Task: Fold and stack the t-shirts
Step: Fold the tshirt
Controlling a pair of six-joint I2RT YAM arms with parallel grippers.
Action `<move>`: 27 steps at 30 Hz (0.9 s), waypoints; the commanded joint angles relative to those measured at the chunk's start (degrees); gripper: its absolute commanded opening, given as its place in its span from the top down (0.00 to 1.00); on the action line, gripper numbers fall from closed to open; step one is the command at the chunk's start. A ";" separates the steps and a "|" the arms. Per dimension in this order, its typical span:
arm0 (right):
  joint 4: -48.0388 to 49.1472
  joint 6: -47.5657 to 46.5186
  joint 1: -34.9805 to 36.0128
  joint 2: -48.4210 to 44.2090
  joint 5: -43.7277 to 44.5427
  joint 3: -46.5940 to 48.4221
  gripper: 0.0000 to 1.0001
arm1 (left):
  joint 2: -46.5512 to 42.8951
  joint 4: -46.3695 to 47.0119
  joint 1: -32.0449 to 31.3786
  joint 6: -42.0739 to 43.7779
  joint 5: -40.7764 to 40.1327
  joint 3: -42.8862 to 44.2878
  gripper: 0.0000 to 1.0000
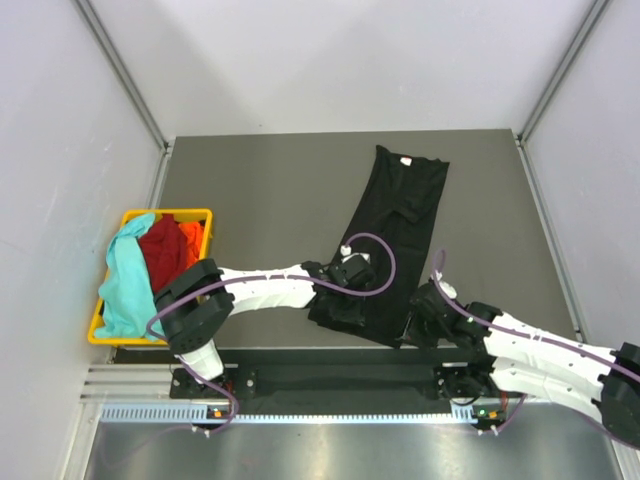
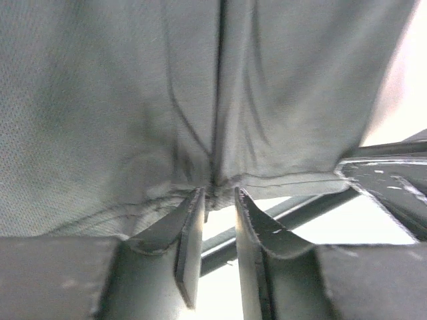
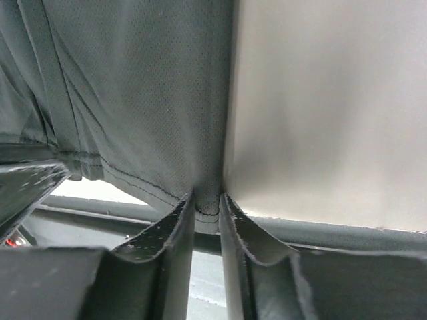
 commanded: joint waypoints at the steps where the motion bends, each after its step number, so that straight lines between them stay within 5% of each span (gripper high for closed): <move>1: -1.25 0.76 -0.10 -2.07 -0.28 -0.83 0.78 | -3.47 -3.65 -0.40 0.48 -0.11 4.03 0.68; 11: -2.22 0.32 -0.09 -6.21 0.34 -0.48 1.00 | -7.42 -14.18 1.26 5.57 -4.24 8.86 0.64; 17: -1.08 0.06 -0.01 -6.04 0.07 -0.84 1.00 | -12.16 -17.01 7.32 10.32 -2.41 2.30 0.63; 27: -3.45 -1.00 -0.10 -6.22 1.22 -0.22 1.00 | -16.57 -6.72 17.61 10.76 8.68 -10.82 0.58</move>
